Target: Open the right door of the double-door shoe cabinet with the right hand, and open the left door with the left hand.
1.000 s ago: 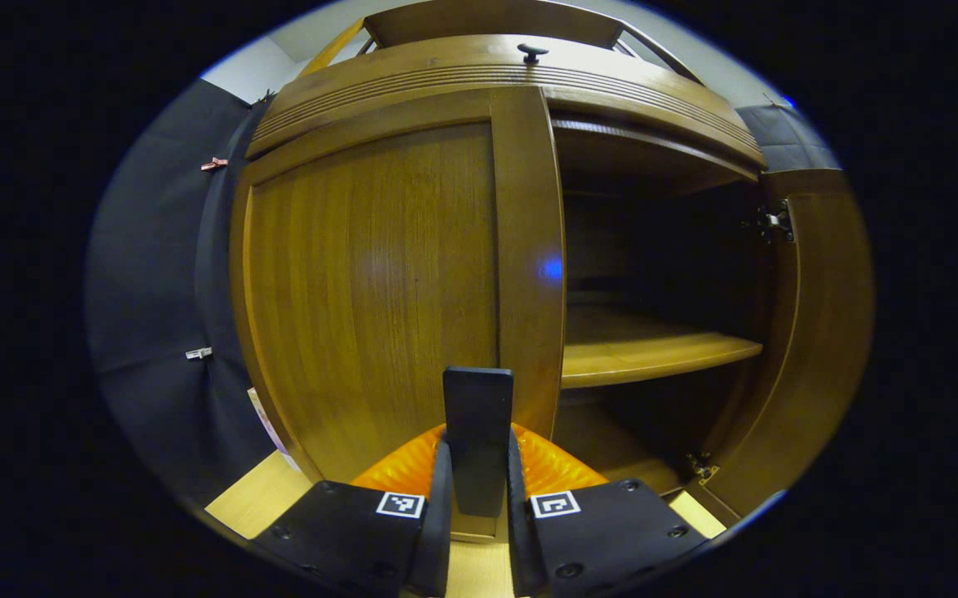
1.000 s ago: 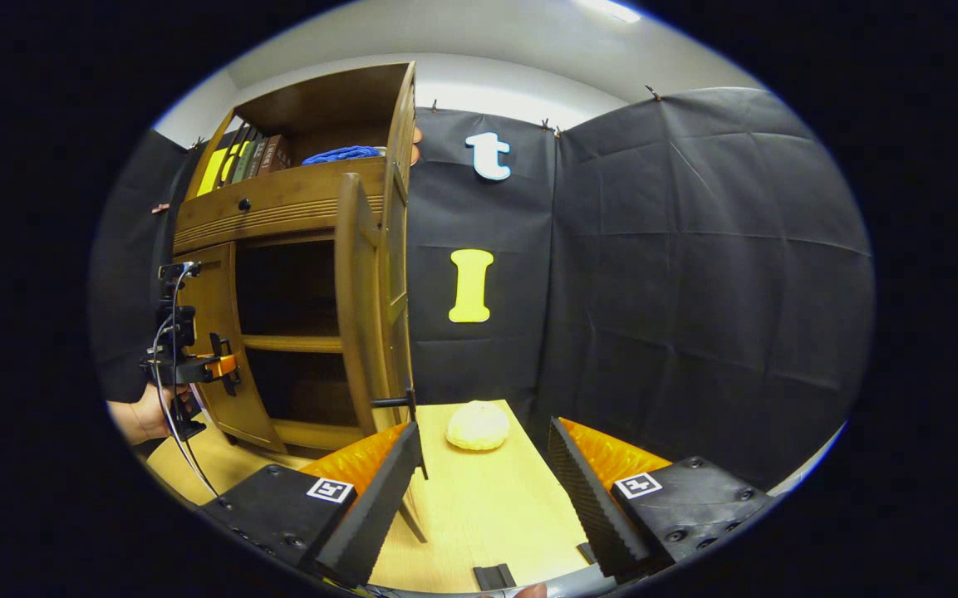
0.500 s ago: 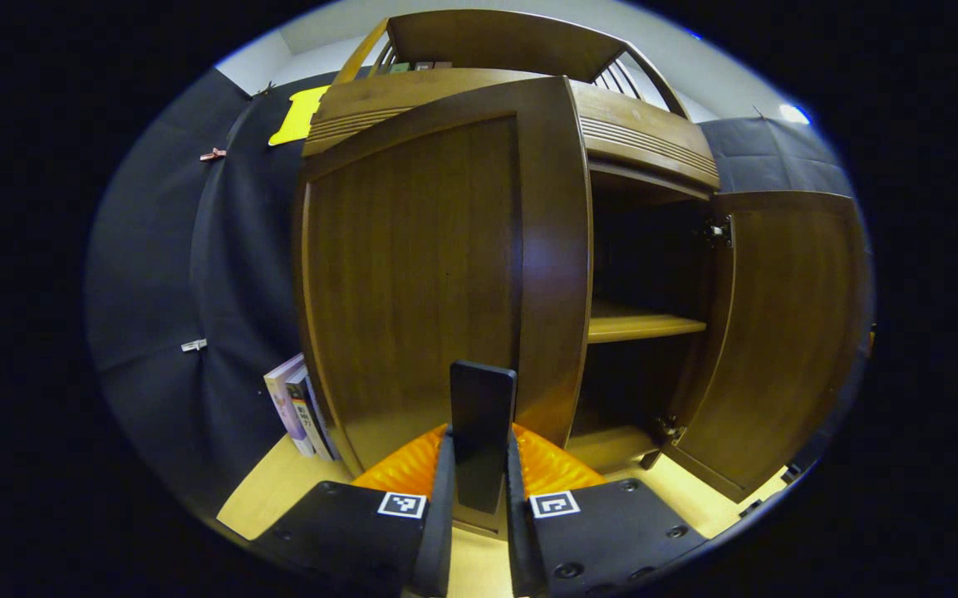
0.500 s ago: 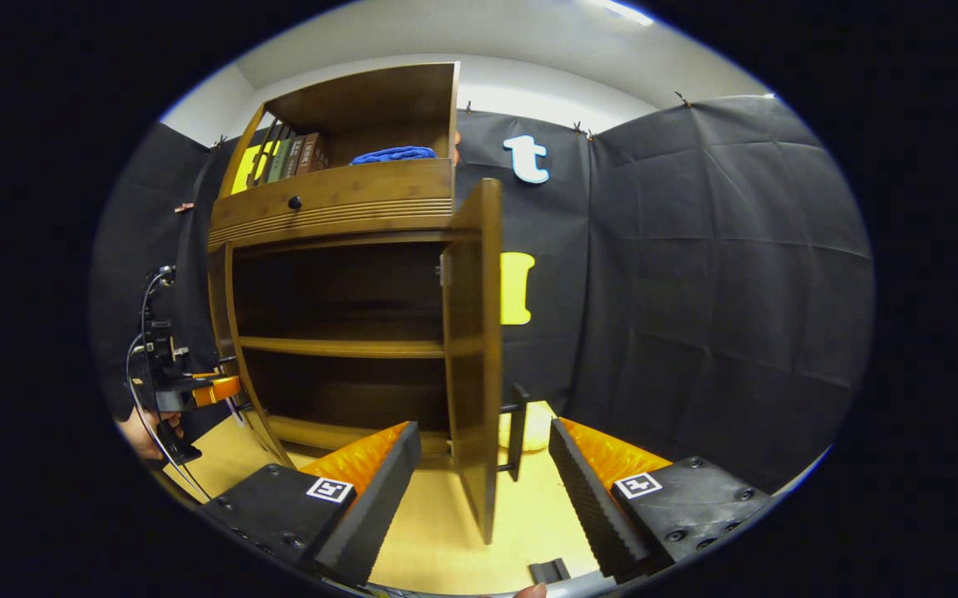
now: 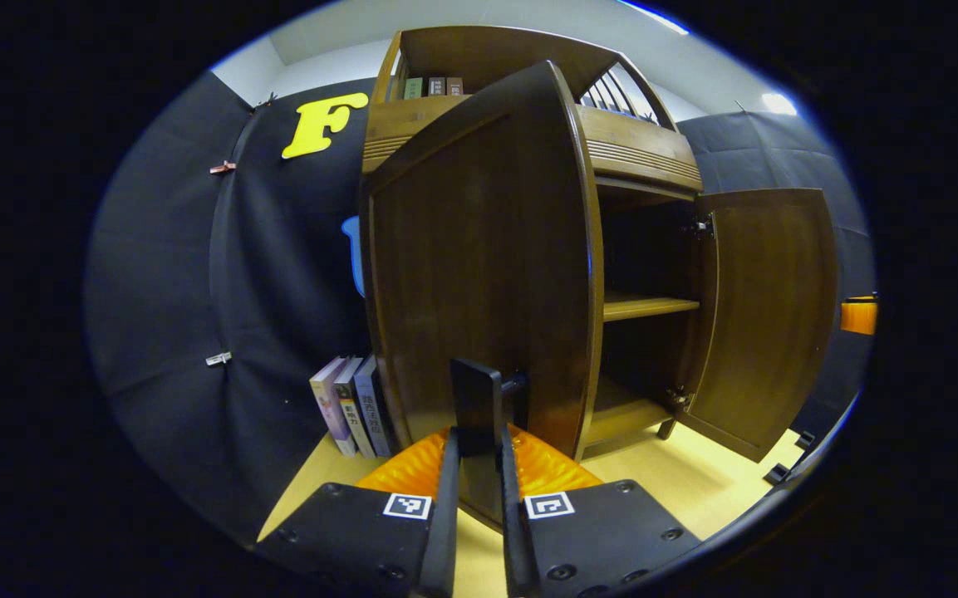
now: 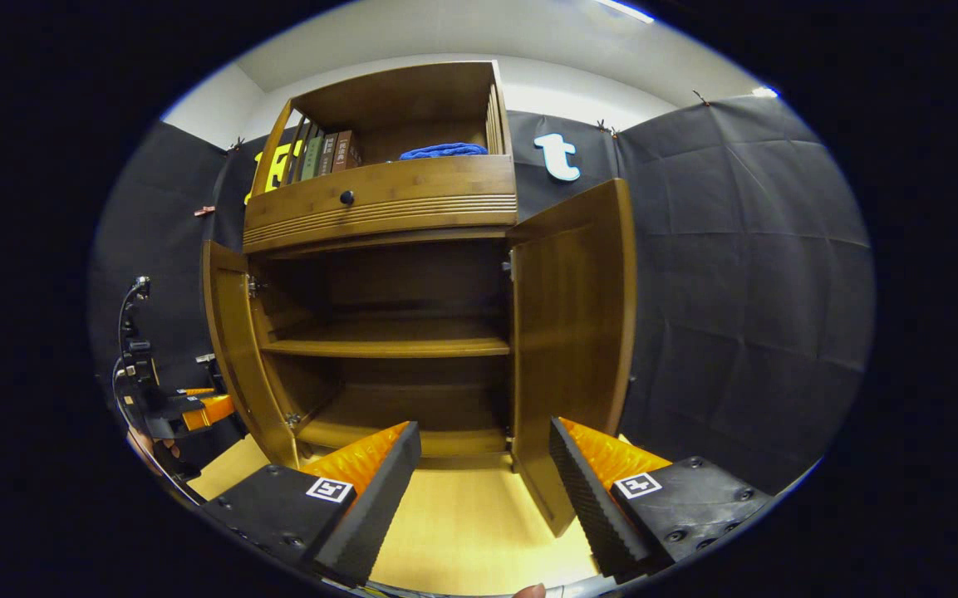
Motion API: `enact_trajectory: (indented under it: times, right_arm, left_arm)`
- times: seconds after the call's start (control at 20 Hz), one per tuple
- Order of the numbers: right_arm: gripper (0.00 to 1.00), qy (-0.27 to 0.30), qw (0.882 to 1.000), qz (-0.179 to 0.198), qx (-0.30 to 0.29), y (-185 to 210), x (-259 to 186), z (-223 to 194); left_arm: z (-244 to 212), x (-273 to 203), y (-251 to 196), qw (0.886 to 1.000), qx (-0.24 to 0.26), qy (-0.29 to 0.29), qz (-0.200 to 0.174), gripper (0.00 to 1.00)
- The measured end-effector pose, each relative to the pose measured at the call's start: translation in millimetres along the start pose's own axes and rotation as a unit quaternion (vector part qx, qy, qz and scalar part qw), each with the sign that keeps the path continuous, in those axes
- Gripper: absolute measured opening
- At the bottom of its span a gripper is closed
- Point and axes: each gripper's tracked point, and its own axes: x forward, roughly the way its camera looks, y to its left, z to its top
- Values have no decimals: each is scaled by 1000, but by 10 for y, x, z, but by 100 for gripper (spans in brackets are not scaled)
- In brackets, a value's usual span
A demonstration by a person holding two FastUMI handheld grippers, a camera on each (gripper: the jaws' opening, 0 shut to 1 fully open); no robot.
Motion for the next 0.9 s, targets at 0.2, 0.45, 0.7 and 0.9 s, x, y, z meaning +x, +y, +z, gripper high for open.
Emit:
enact_trajectory:
  times: [0.2,0.45,0.7,0.9]
  right_arm:
    - [100,5,1000,13,1,311,-101,-115]
    - [98,9,1000,22,-4,444,-122,-138]
    - [94,4,1000,31,-4,563,-108,-95]
    - [100,5,999,41,-10,637,-109,-99]
  left_arm:
    - [-57,-152,272,1000,-5,-2,19,24]
    - [-169,-305,542,999,-5,2,37,21]
    - [-166,-399,858,998,-23,-3,60,16]
    - [-170,-423,1064,997,-25,-5,66,7]
